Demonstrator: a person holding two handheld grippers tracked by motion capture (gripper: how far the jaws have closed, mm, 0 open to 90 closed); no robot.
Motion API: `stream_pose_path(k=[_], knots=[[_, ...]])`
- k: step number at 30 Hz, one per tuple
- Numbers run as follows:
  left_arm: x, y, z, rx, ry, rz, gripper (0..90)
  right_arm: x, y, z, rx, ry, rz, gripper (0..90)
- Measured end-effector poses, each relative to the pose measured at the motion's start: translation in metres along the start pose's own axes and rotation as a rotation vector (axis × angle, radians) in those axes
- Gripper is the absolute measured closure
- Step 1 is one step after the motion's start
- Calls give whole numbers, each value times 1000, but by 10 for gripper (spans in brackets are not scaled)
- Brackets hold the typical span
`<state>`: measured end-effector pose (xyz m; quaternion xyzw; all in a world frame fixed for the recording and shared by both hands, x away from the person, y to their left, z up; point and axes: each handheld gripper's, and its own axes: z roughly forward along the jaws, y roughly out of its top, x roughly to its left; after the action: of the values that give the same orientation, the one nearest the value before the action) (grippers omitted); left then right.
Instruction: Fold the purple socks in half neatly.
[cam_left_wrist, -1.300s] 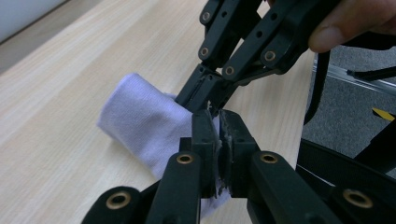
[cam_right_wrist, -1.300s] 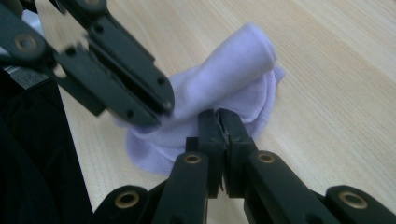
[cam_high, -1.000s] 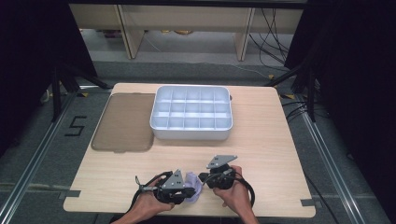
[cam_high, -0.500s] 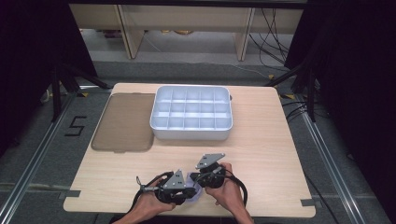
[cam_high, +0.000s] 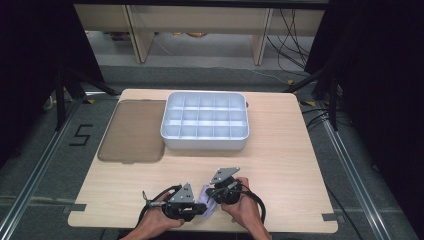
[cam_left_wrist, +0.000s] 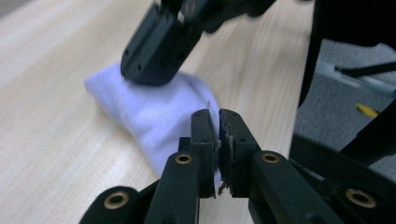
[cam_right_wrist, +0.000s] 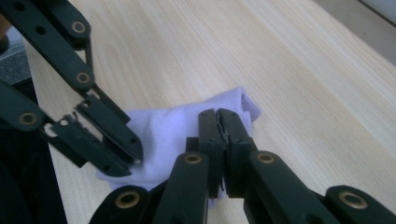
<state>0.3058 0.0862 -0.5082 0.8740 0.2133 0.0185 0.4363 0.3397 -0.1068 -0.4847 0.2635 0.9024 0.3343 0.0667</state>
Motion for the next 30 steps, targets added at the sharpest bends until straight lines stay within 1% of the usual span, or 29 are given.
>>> stream_pose_path(k=[1, 2, 3, 4, 5, 6, 7, 8, 9, 10, 11, 13, 14, 15, 16, 17, 18, 19, 20, 21, 22, 23, 24, 25, 26, 27, 28, 29, 30], knots=[[1, 1, -1, 6, 9, 28, 846, 1, -1, -1, 8, -6, 25, 886], [1, 1, -1, 5, 18, 37, 845, 2, -2, 0, -1, -14, 32, 886], [0, 0, -1, 2, 22, 18, 845, 2, -2, -2, 10, -8, 24, 886], [2, 0, -2, 7, 26, 25, 844, 1, -3, -2, 1, -18, 26, 886], [5, 0, -4, 18, 38, 28, 844, -1, -4, -3, 6, -2, 2, 886], [6, 0, -4, 15, 49, 29, 844, 0, -5, -5, 12, -5, 32, 886], [9, 0, -6, 18, 74, 40, 843, 1, -6, -5, 0, -9, 28, 886], [11, -1, -6, 8, 76, 31, 842, 1, -7, -6, 12, -11, 31, 886], [13, -1, -6, 13, 83, 37, 841, 2, -7, -8, 18, -5, 20, 885], [14, -1, -7, 12, 82, 23, 841, 3, -8, -9, 23, -1, 26, 877], [13, -1, -6, 2, 79, 6, 841, 3, -8, -9, 14, -4, 20, 849], [13, -1, -6, 13, 87, 32, 838, 2, -9, -11, 2, -7, 36, 755], [13, -1, -6, 13, 89, 31, 837, 2, -9, -13, -4, -24, 43, 732], [14, -1, -6, 9, 86, 34, 837, 1, -8, -14, -21, -27, 40, 707], [15, -1, -6, 9, 79, 47, 837, -1, -7, -14, -32, -56, 32, 692], [14, -1, -6, 8, 81, 43, 837, -2, -6, -16, -18, -70, 26, 683], [14, -2, -6, 12, 90, 34, 836, -2, -6, -16, -16, -67, 38, 664], [13, -2, -6, 6, 84, 30, 836, -2, -6, -15, -20, -69, 47, 629], [14, -1, -6, 11, 84, 51, 835, -2, -6, -10, -38, -67, 69, 597], [12, -1, -6, 6, 83, 31, 835, -3, -6, -7, -19, -64, 85, 584], [12, -1, -5, 4, 82, 25, 834, -3, -6, -4, -3, -65, 93, 559], [14, -1, -6, 12, 79, 63, 833, -4, -5, -3, 27, -50, 116, 559], [14, -1, -6, 14, 84, 58, 832, -6, -6, 1, 9, -53, 123, 558], [14, -1, -6, 12, 84, 61, 830, -6, -5, -1, 42, -43, 150, 553], [13, -1, -6, 11, 85, 32, 828, -7, -6, 0, 40, -29, 162, 542], [13, -2, -6, 10, 86, 36, 826, -9, -8, 2, 27, -20, 192, 541], [14, -1, -6, 12, 85, 57, 826, -11, -9, 1, 32, -12, 194, 541], [12, -2, -6, 3, 82, 33, 825, -11, -10, 1, 36, 3, 233, 541], [12, -2, -6, 3, 82, 33, 824, -14, -11, 2, 26, 4, 223, 541]])
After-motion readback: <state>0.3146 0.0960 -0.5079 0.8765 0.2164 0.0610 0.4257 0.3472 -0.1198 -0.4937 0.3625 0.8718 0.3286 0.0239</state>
